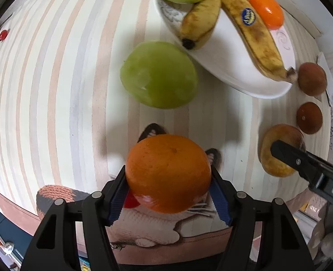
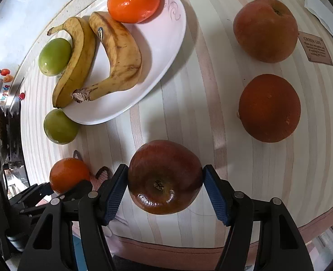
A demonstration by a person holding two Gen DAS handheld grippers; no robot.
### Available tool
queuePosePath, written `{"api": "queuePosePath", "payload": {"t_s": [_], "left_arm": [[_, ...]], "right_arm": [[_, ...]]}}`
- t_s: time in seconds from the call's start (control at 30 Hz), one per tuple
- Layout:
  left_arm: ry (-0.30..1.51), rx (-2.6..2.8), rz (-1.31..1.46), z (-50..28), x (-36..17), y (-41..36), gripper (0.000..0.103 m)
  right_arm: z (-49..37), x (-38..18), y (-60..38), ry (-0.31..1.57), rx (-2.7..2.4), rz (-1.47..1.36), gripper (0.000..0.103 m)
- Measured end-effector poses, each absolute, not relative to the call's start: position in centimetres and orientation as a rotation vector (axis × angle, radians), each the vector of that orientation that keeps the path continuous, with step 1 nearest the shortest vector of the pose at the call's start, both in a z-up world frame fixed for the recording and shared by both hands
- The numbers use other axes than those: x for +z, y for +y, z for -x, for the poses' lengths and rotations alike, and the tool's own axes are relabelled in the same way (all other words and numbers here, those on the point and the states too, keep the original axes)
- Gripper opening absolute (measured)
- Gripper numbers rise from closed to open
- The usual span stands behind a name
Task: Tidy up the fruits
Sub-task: 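Grasp the orange with the left tool while the right tool grasps the red apple, then lift the orange with the left tool while the right tool lifts the red apple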
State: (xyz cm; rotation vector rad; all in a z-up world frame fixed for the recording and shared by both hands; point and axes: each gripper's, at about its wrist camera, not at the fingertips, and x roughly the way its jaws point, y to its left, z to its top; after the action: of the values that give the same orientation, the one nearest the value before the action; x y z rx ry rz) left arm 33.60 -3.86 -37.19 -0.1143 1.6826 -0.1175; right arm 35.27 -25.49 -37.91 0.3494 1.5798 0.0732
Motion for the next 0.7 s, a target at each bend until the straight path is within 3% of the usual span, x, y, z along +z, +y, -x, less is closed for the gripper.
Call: {"api": "queuePosePath", "payload": {"t_s": [0.47, 0.7], "left_arm": [[1.731, -0.151, 0.203, -35.5, -38.9, -1.2, 0.065], [1.731, -0.137, 0.188, -34.9, -37.6, -3.5, 0.065]], "right_arm": [[-34.5, -39.4, -24.6, 1.612, 0.074, -0.377, 0.07], [-34.0, -39.3, -25.0, 1.611, 0.078, -0.38, 0.07]]}}
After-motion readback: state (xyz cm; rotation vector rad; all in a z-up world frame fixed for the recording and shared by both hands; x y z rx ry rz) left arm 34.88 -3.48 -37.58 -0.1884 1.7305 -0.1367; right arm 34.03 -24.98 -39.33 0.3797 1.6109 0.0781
